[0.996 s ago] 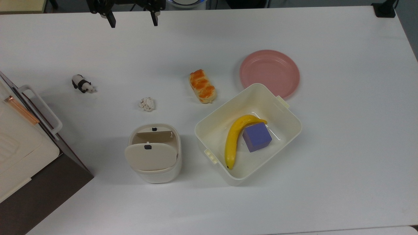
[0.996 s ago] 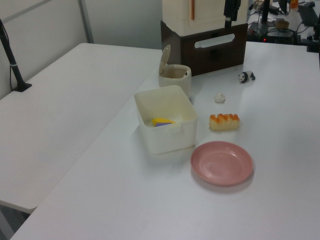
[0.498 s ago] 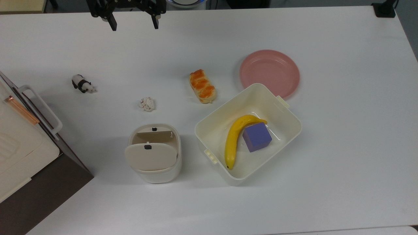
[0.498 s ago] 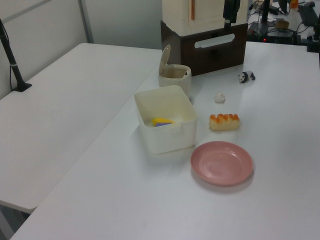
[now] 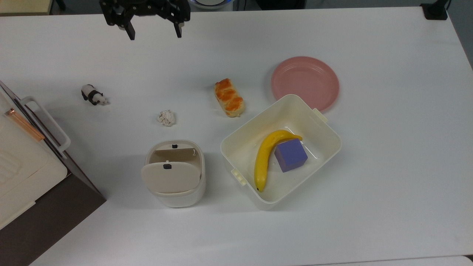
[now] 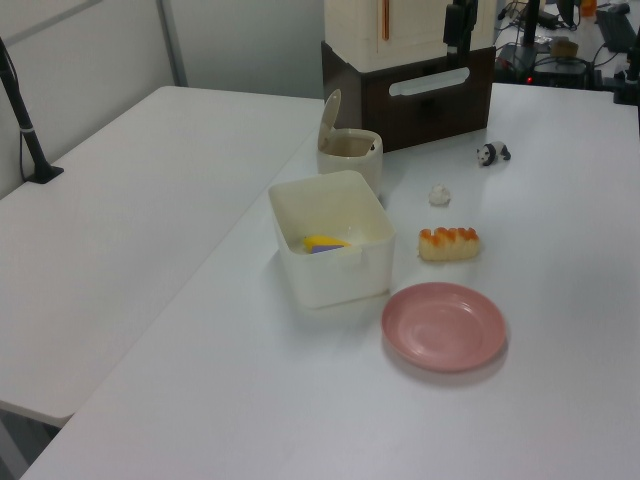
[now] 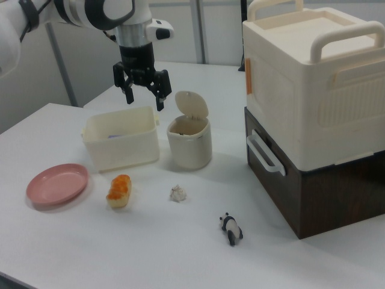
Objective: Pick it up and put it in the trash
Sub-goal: 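Lower the gripper onto the crumpled white paper ball and close it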
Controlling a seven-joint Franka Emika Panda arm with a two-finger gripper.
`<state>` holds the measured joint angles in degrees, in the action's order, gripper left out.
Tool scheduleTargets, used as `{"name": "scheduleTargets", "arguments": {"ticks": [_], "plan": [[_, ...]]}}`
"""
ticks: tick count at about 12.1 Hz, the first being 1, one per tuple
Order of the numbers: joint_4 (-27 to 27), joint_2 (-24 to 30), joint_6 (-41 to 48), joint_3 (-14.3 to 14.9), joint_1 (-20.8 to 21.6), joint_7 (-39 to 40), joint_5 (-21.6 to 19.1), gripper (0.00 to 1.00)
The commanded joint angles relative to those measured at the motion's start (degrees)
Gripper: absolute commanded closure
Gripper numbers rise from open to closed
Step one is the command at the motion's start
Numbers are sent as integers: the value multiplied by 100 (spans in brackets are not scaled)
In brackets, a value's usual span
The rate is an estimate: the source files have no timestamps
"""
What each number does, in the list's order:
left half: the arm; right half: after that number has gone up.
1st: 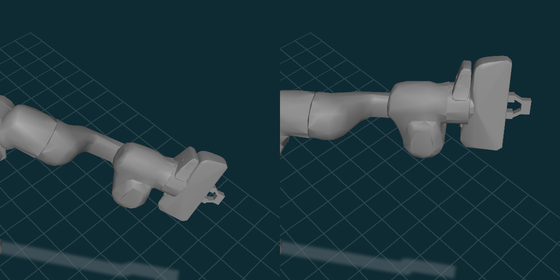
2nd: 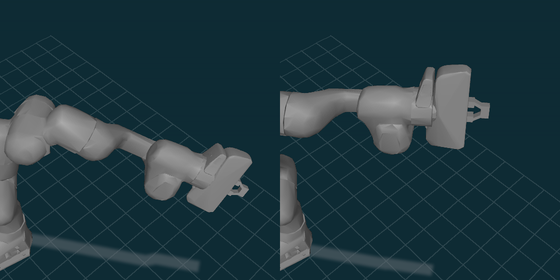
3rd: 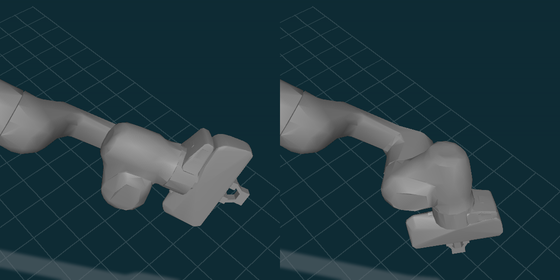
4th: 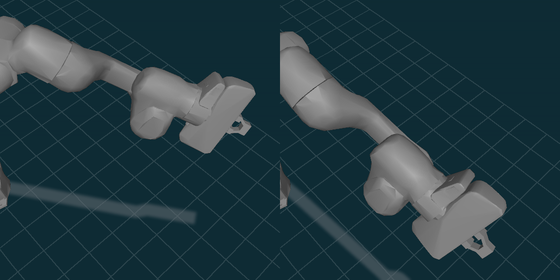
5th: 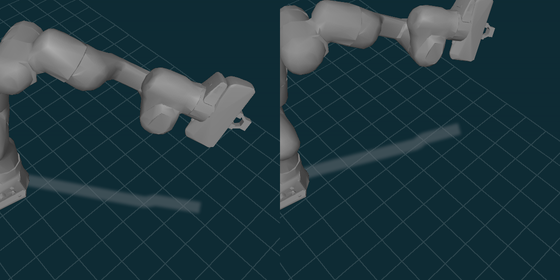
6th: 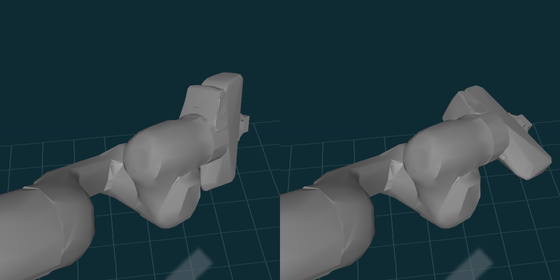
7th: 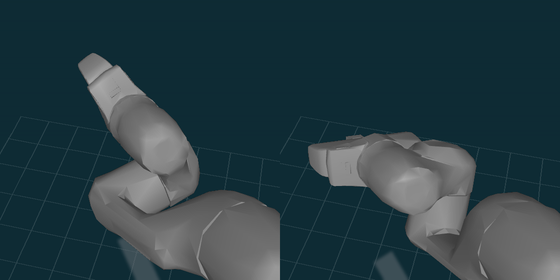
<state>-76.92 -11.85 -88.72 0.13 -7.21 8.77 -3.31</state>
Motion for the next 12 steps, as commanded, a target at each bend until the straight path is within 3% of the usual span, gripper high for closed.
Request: {"name": "scheduleTargets", "arguments": {"ticks": [1, 5, 7, 12], "plan": [[54, -255, -58, 13, 36, 142, 146, 0], [274, -905, -66, 5, 62, 107, 742, 0], [187, -1134, -634, -65, 80, 2, 1086, 0], [-1349, -1179, -2427, -547, 80, -1208, 2420, 0]]}}
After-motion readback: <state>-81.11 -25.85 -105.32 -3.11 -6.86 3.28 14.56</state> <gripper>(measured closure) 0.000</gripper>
